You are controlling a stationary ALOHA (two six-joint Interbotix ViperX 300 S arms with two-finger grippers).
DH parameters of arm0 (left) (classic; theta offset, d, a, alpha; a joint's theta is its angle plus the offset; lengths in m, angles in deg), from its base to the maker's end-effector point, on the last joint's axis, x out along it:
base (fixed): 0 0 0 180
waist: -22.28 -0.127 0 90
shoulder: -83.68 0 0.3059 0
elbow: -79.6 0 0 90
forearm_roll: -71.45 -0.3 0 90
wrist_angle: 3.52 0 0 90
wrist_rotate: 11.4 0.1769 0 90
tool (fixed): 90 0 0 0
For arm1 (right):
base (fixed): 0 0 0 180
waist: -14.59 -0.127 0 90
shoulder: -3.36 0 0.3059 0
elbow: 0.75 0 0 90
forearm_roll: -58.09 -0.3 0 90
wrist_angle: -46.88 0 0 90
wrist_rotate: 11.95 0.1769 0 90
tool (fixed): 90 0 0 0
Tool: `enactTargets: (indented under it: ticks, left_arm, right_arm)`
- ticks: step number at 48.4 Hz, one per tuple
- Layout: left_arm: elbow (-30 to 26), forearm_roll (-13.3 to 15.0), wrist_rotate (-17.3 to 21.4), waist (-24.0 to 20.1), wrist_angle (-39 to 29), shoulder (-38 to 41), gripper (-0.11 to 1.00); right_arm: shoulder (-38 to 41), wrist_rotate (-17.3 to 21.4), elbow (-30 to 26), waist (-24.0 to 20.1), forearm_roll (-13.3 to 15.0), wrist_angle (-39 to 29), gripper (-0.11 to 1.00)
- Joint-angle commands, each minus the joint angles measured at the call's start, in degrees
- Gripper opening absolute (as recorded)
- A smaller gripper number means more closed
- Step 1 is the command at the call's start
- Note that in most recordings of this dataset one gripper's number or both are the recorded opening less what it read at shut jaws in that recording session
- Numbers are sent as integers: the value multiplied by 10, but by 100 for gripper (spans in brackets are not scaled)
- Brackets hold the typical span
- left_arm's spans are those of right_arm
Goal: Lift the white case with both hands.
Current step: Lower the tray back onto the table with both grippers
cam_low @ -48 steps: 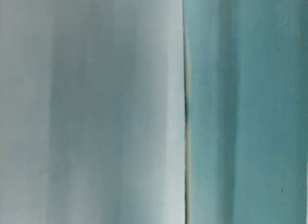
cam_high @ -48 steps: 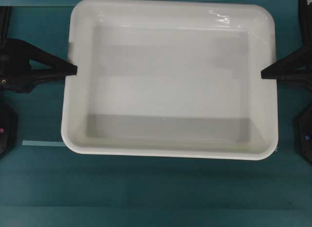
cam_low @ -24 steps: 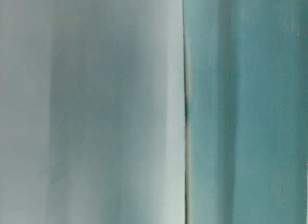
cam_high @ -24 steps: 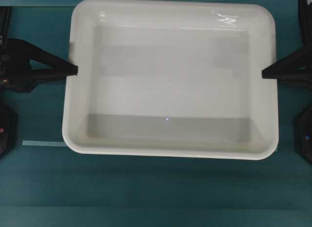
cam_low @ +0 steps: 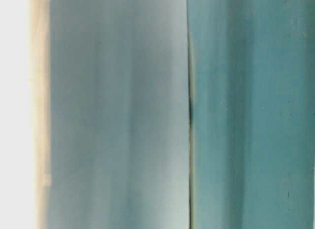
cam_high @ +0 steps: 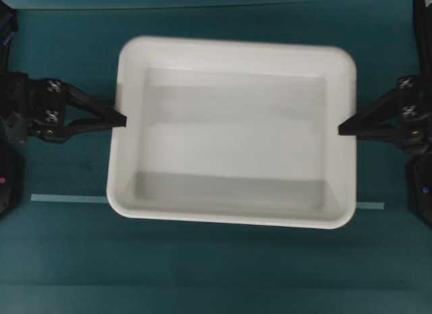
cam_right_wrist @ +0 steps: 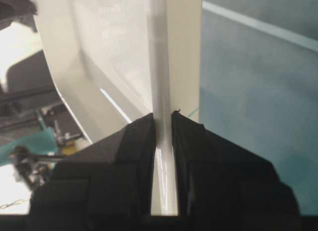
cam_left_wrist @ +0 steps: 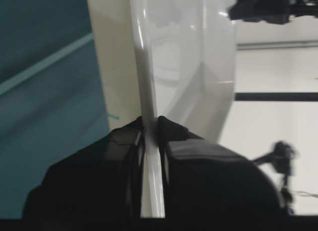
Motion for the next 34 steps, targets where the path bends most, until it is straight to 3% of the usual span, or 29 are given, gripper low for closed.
enactTargets:
  ticks: [1,18,34]
  left_arm:
    - [12,-1,-1,-2,8,17,5]
    - [89,-2,-11,-13,84,85,5]
    - [117,-2,-11,-13,92,146,5]
  right_arm:
    - [19,-2,20,-4,-1,30,10]
    - [75,-24,101,-11,-1,99,10]
    - [142,-44,133,-11,-1,138,10]
